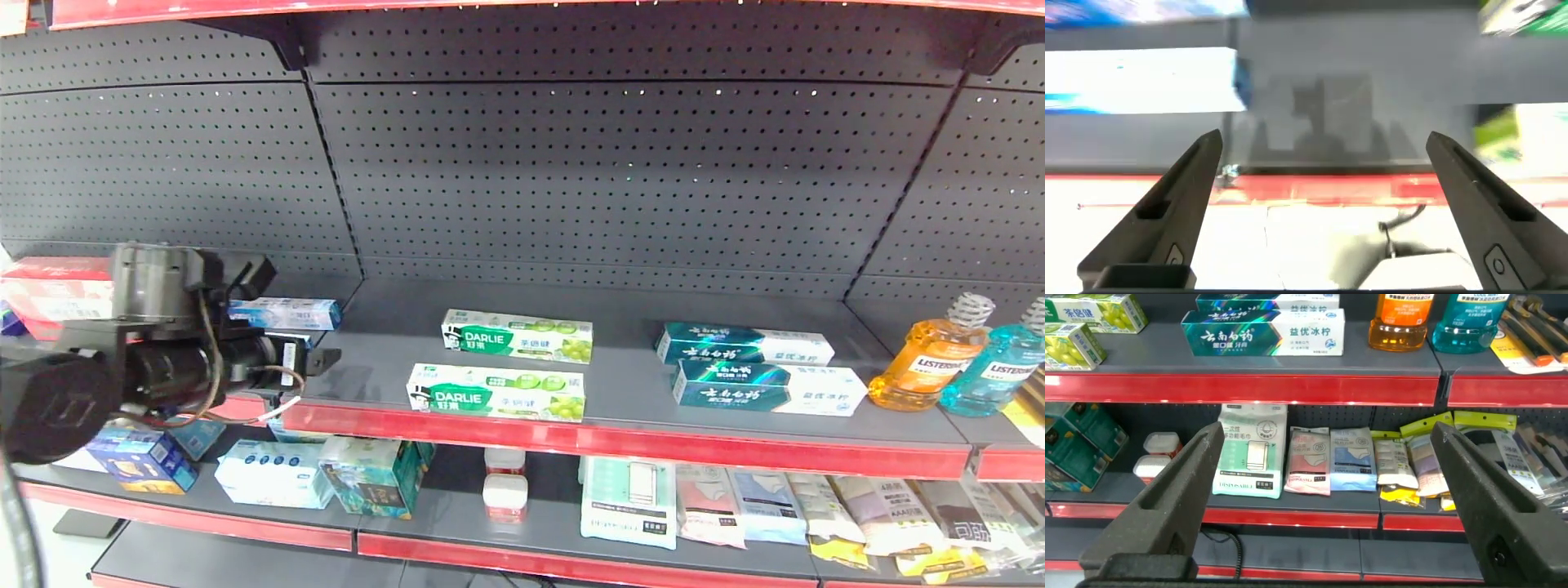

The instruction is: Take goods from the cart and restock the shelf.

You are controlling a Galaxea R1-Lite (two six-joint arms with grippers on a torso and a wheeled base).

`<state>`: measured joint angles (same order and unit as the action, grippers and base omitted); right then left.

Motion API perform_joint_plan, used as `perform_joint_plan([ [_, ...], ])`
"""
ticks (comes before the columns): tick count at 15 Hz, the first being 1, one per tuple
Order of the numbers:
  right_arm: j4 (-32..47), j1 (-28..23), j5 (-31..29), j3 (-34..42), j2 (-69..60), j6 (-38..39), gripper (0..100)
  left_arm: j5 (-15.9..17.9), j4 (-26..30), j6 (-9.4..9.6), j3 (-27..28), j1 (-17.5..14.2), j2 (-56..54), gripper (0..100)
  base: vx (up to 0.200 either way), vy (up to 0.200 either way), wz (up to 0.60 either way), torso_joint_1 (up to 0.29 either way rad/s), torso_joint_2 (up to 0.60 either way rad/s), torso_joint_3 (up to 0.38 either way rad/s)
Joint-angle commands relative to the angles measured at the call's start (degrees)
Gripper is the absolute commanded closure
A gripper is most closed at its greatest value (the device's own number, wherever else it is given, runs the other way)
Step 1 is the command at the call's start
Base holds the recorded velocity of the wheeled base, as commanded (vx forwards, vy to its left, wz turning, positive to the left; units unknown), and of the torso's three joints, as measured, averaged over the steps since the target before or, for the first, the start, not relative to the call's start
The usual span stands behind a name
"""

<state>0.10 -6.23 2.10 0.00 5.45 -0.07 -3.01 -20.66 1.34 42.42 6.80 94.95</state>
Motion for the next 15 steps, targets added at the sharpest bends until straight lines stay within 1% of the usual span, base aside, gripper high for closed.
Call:
perform_joint_plan([
  [1, 0.0, 0.0, 0.0, 0.0, 0.1, 0.0, 0, 0.2, 0.9, 0.15, -11.6, -2.6, -23.2, 0, 0.0, 0.0, 0.0, 0.0, 0.0, 0.0],
  [2, 0.0, 0.0, 0.0, 0.0, 0.1, 0.0, 0, 0.3, 1.8, 0.15, -12.9, -3.1, -26.5, 0, 0.0, 0.0, 0.0, 0.0, 0.0, 0.0],
  [3, 0.0, 0.0, 0.0, 0.0, 0.1, 0.0, 0, 1.6, 5.8, 0.42, -16.0, -4.8, -35.1, 0, 0.0, 0.0, 0.0, 0.0, 0.0, 0.0],
  [4, 0.0, 0.0, 0.0, 0.0, 0.1, 0.0, 0, 4.6, 10.6, 0.5, -18.3, -6.5, -44.3, 0, 0.0, 0.0, 0.0, 0.0, 0.0, 0.0],
  [5, 0.0, 0.0, 0.0, 0.0, 0.1, 0.0, 0, 5.7, 13.5, 0.42, -19.1, -7.3, -49.7, 0, 0.0, 0.0, 0.0, 0.0, 0.0, 0.0],
  [6, 0.0, 0.0, 0.0, 0.0, 0.1, 0.0, 0, 5.9, 16.1, 0.42, -20.5, -7.9, -55.3, 0, 0.0, 0.0, 0.0, 0.0, 0.0, 0.0],
  [8, 0.0, 0.0, 0.0, 0.0, 0.1, 0.0, 0, 6.1, 18.0, 0.5, -24.4, -7.9, -65.8, 0, 0.0, 0.0, 0.0, 0.0, 0.0, 0.0],
  [9, 0.0, 0.0, 0.0, 0.0, 0.1, 0.0, 0, 6.2, 19.6, 0.42, -25.3, -7.8, -70.1, 0, 0.0, 0.0, 0.0, 0.0, 0.0, 0.0],
  [11, 0.0, 0.0, 0.0, 0.0, 0.1, 0.0, 0, 7.8, 23.4, 0.15, -26.3, -7.5, -77.1, 0, 0.0, 0.0, 0.0, 0.0, 0.0, 0.0],
  [12, 0.0, 0.0, 0.0, 0.0, 0.1, 0.0, 0, 9.2, 24.4, 0.15, -27.4, -7.4, -80.6, 0, 0.0, 0.0, 0.0, 0.0, 0.0, 0.0],
  [13, 0.0, 0.0, 0.0, 0.0, 0.1, 0.0, 0, 9.6, 24.4, 0.33, -29.0, -7.3, -83.9, 0, 0.0, 0.0, 0.0, 0.0, 0.0, 0.0],
  [15, 0.0, 0.0, 0.0, 0.0, 0.1, 0.0, 0, 9.3, 25.5, 0.42, -32.9, -7.3, -91.3, 0, 0.0, 0.0, 0.0, 0.0, 0.0, 0.0],
])
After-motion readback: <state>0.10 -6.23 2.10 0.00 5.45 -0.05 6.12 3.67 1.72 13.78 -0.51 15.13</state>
